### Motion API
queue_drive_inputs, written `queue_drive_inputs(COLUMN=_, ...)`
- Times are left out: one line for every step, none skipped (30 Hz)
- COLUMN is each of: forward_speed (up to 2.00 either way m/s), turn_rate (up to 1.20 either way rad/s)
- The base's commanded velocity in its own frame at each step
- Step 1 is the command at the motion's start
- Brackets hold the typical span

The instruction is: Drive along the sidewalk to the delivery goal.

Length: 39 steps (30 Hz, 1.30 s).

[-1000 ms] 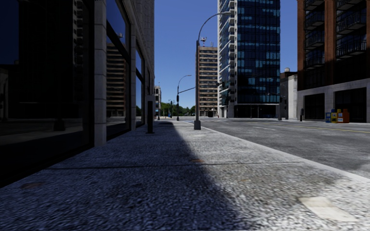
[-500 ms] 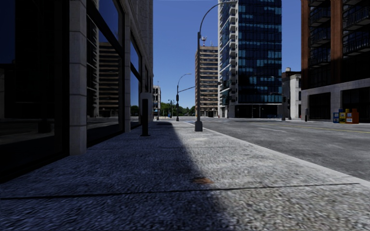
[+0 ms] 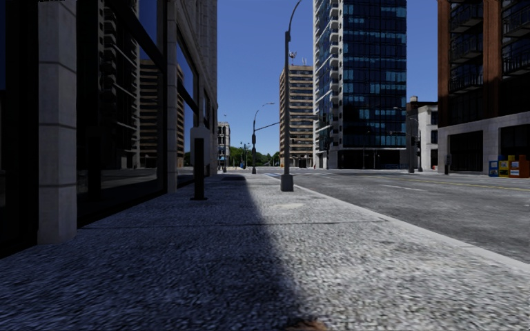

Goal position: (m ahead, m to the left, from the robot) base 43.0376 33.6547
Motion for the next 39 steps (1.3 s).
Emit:
queue_drive_inputs(forward_speed=2.0, turn_rate=0.19)
queue_drive_inputs(forward_speed=2.0, turn_rate=0.23)
queue_drive_inputs(forward_speed=2.0, turn_rate=0.23)
queue_drive_inputs(forward_speed=2.0, turn_rate=0.27)
queue_drive_inputs(forward_speed=2.0, turn_rate=0.28)
queue_drive_inputs(forward_speed=2.0, turn_rate=0.28)
queue_drive_inputs(forward_speed=2.0, turn_rate=0.28)
queue_drive_inputs(forward_speed=2.0, turn_rate=0.29)
queue_drive_inputs(forward_speed=2.0, turn_rate=0.29)
queue_drive_inputs(forward_speed=2.0, turn_rate=0.29)
queue_drive_inputs(forward_speed=2.0, turn_rate=0.29)
queue_drive_inputs(forward_speed=2.0, turn_rate=0.29)
queue_drive_inputs(forward_speed=2.0, turn_rate=0.29)
queue_drive_inputs(forward_speed=2.0, turn_rate=0.29)
queue_drive_inputs(forward_speed=2.0, turn_rate=0.22)
queue_drive_inputs(forward_speed=2.0, turn_rate=0.2)
queue_drive_inputs(forward_speed=2.0, turn_rate=0.2)
queue_drive_inputs(forward_speed=2.0, turn_rate=0.0)
queue_drive_inputs(forward_speed=2.0, turn_rate=0.0)
queue_drive_inputs(forward_speed=2.0, turn_rate=0.0)
queue_drive_inputs(forward_speed=2.0, turn_rate=0.0)
queue_drive_inputs(forward_speed=2.0, turn_rate=0.0)
queue_drive_inputs(forward_speed=2.0, turn_rate=0.0)
queue_drive_inputs(forward_speed=2.0, turn_rate=0.0)
queue_drive_inputs(forward_speed=2.0, turn_rate=0.0)
queue_drive_inputs(forward_speed=2.0, turn_rate=0.0)
queue_drive_inputs(forward_speed=2.0, turn_rate=0.0)
queue_drive_inputs(forward_speed=2.0, turn_rate=0.0)
queue_drive_inputs(forward_speed=2.0, turn_rate=0.0)
queue_drive_inputs(forward_speed=2.0, turn_rate=0.0)
queue_drive_inputs(forward_speed=2.0, turn_rate=0.0)
queue_drive_inputs(forward_speed=2.0, turn_rate=0.0)
queue_drive_inputs(forward_speed=2.0, turn_rate=0.0)
queue_drive_inputs(forward_speed=2.0, turn_rate=0.0)
queue_drive_inputs(forward_speed=2.0, turn_rate=0.0)
queue_drive_inputs(forward_speed=2.0, turn_rate=0.1)
queue_drive_inputs(forward_speed=2.0, turn_rate=0.1)
queue_drive_inputs(forward_speed=2.0, turn_rate=0.2)
queue_drive_inputs(forward_speed=2.0, turn_rate=0.24)
